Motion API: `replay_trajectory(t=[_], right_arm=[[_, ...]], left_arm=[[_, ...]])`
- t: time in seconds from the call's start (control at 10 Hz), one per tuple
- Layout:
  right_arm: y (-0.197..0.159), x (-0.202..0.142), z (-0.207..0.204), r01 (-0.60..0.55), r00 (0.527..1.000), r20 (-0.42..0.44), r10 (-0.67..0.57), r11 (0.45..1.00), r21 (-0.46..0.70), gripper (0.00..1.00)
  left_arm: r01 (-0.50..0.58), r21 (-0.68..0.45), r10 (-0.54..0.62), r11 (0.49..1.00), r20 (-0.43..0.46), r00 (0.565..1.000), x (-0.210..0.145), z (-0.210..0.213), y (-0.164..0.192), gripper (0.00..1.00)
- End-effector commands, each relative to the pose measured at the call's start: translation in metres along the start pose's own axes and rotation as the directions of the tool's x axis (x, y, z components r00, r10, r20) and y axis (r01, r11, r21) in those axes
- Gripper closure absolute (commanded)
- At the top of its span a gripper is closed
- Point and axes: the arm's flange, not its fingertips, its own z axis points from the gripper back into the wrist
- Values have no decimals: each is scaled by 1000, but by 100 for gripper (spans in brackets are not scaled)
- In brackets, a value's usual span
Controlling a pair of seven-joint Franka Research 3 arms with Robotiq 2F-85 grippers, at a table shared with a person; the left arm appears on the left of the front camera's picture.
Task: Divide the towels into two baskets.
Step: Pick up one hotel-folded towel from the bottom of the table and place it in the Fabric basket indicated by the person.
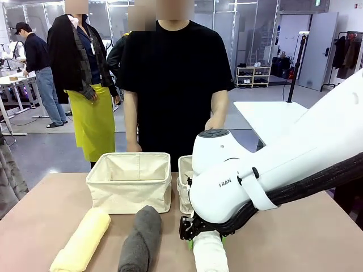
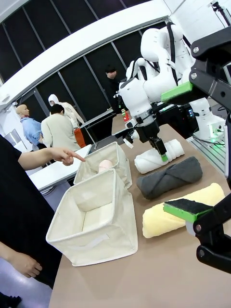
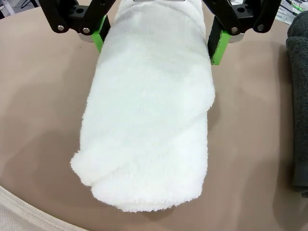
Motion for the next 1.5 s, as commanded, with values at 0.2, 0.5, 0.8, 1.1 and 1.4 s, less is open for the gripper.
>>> replay_trajectory(t=[0.2,0.5,0.8,1.1,1.4], right_arm=[[15,2,-4,40,999,14,-39,999,-36,43],[9,0,8,43,999,26,-42,999,-31,52],[10,-15,54,-46,996,69,49,998,-45,52],[12,-16,110,-244,967,44,249,965,-99,52],[12,2,153,-716,698,-108,708,690,-106,52]], left_arm=[[11,-14,-10,1000,5,1000,-1,3,-2,0],[11,-14,-10,1000,5,1000,-1,3,-2,0],[11,-14,-10,1000,5,1000,-1,3,-2,0],[11,-14,-10,1000,5,1000,-1,3,-2,0],[11,-14,-10,1000,5,1000,-1,3,-2,0]])
